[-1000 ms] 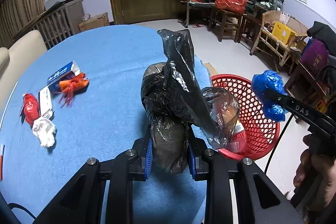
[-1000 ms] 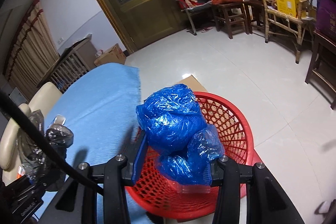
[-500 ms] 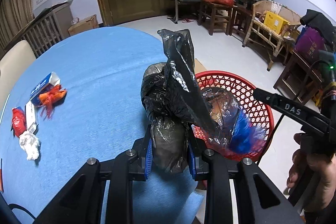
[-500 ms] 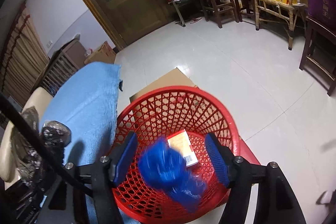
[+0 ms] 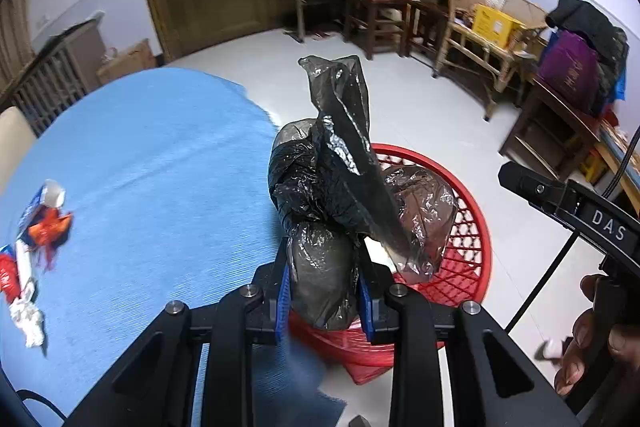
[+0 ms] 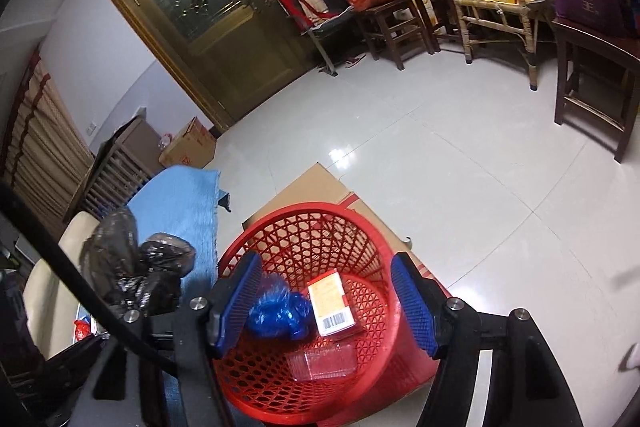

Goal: Collect trash
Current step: 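Carry both bags over the red wastebasket and open both grippers, then move both tools back over the table toward the white tissue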

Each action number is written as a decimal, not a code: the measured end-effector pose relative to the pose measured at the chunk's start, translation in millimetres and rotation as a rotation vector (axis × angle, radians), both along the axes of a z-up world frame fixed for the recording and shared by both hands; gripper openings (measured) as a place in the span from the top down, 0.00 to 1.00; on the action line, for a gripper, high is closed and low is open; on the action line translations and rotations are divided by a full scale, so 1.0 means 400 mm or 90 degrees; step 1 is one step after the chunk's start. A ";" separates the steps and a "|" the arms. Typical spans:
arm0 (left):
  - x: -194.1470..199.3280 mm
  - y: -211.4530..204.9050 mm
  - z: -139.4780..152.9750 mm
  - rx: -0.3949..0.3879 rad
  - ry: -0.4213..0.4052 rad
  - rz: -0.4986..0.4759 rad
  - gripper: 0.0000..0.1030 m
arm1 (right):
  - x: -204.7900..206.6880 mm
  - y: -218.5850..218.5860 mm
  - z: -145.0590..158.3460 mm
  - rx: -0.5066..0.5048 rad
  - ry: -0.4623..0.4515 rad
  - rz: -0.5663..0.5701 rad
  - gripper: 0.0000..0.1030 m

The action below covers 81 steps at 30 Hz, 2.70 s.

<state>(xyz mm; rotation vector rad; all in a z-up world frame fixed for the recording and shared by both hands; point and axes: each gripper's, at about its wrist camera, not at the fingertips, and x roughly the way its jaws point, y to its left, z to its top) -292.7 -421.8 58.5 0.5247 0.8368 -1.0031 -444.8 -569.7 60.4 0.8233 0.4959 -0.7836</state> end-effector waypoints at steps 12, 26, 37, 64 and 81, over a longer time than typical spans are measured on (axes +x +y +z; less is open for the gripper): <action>0.002 -0.021 0.000 0.003 -0.018 0.005 0.21 | -0.008 -0.002 0.003 0.000 -0.011 -0.010 0.31; 0.031 0.052 0.022 -0.006 -0.027 0.036 0.21 | 0.050 0.056 0.022 -0.006 -0.003 0.029 0.31; 0.133 0.222 0.024 -0.011 -0.031 0.129 0.21 | 0.160 0.153 0.026 -0.010 0.013 0.109 0.31; 0.323 0.610 -0.026 -0.018 0.009 0.347 0.21 | 0.421 0.473 -0.001 -0.037 0.078 0.330 0.31; 0.456 0.715 -0.037 -0.056 0.063 0.438 0.21 | 0.487 0.565 -0.021 -0.041 0.093 0.383 0.31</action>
